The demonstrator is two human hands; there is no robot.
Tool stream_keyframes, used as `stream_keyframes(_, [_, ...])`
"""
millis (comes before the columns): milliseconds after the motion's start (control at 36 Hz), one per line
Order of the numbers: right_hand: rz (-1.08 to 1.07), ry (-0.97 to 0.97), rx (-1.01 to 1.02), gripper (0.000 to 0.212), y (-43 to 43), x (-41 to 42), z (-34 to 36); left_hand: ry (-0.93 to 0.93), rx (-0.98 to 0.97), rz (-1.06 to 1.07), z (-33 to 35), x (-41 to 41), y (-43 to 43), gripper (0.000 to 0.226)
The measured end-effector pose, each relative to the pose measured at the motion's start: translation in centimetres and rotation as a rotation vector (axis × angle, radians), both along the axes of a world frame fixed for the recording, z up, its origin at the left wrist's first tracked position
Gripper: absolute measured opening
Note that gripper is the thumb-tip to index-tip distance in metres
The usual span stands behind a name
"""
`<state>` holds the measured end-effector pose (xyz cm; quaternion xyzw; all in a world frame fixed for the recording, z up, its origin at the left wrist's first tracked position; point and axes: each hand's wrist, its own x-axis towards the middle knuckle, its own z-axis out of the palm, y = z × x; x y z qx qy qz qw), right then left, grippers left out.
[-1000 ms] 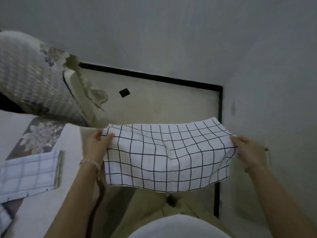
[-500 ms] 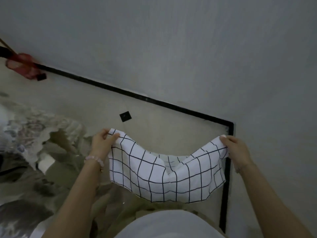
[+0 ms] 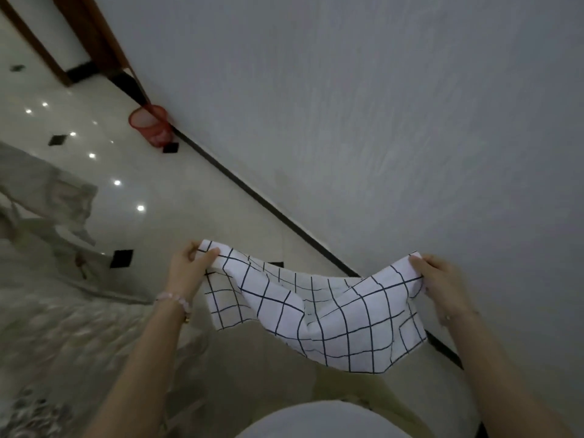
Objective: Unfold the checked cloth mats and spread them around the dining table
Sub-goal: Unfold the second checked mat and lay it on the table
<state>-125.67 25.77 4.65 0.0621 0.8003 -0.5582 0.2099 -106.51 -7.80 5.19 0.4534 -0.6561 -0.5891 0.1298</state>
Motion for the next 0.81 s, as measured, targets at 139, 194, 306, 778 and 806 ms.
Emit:
stream_keyframes(139, [0.177, 0.037, 0.022, 0.013, -9.0, -9.0, 1.5, 0.009, -0.056, 0.182, 1.6, -3.8, -4.0, 0.01])
stream_keyframes(194, [0.259, 0.051, 0.009, 0.014, -13.2, -12.0, 2.5, 0.008, -0.098, 0.27, 2.7, -4.5, -6.1, 0.007])
stream_keyframes(306, [0.412, 0.086, -0.035, 0.014, -22.0, -16.8, 4.3, 0.004, -0.142, 0.436, 3.9, -4.3, -11.0, 0.013])
stream_keyframes(778, [0.943, 0.214, -0.146, 0.013, -64.1, -19.2, 8.3, 0.151, -0.251, 0.84, 9.5, -2.7, -34.7, 0.014])
stream_keyframes(806, [0.976, 0.235, -0.179, 0.014, -66.8, -18.6, 9.2, 0.181, -0.255, 0.872, 10.3, -2.4, -36.1, 0.013])
